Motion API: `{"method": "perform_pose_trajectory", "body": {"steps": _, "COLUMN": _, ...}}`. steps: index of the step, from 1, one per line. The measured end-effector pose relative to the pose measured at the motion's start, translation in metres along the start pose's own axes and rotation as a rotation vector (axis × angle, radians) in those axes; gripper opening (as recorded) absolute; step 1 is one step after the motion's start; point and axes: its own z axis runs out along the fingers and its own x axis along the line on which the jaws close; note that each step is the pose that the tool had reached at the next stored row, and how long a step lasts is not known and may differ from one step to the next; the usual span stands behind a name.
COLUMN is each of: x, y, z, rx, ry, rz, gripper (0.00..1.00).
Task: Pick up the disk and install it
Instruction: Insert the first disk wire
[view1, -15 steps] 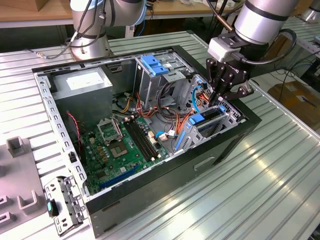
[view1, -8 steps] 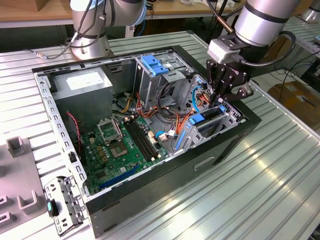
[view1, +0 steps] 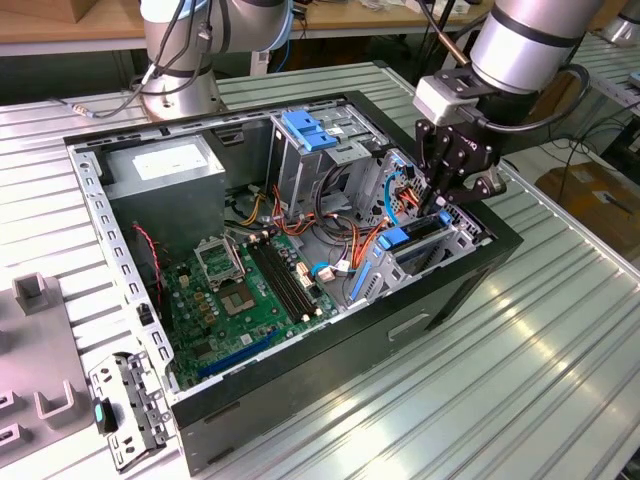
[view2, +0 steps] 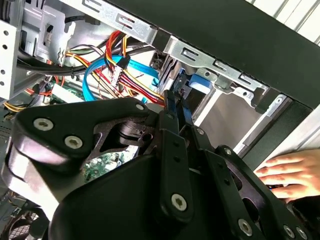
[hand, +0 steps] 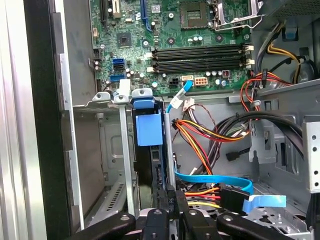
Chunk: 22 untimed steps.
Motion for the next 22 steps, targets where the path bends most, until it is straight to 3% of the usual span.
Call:
{"method": "perform_pose_trajectory", "body": {"steps": 5, "x": 0.0017, "y": -0.0001, "z": 0.0005, "rx": -0.0001, "ry": -0.0003, "rz": -0.035, "gripper": 0.18}}
{"method": "perform_pose_trajectory", "body": {"steps": 8, "x": 0.0049, "y": -0.0004, "z": 0.0028, "rx": 0.0000, "ry": -0.0004, "rz": -0.036, "gripper": 0.18}}
{"method": "perform_pose_trajectory", "body": {"steps": 15, "x": 0.0051, "y": -0.0003, "z": 0.0100, "rx": -0.0005, "ry": 0.0000, "rz": -0.036, "gripper": 0.18}}
{"method": "perform_pose_trajectory", "body": {"steps": 22, "x": 0.0050, "y": -0.0004, "z": 0.0104, "rx": -0.0012, "ry": -0.0007, "rz": -0.036, "gripper": 0.19}}
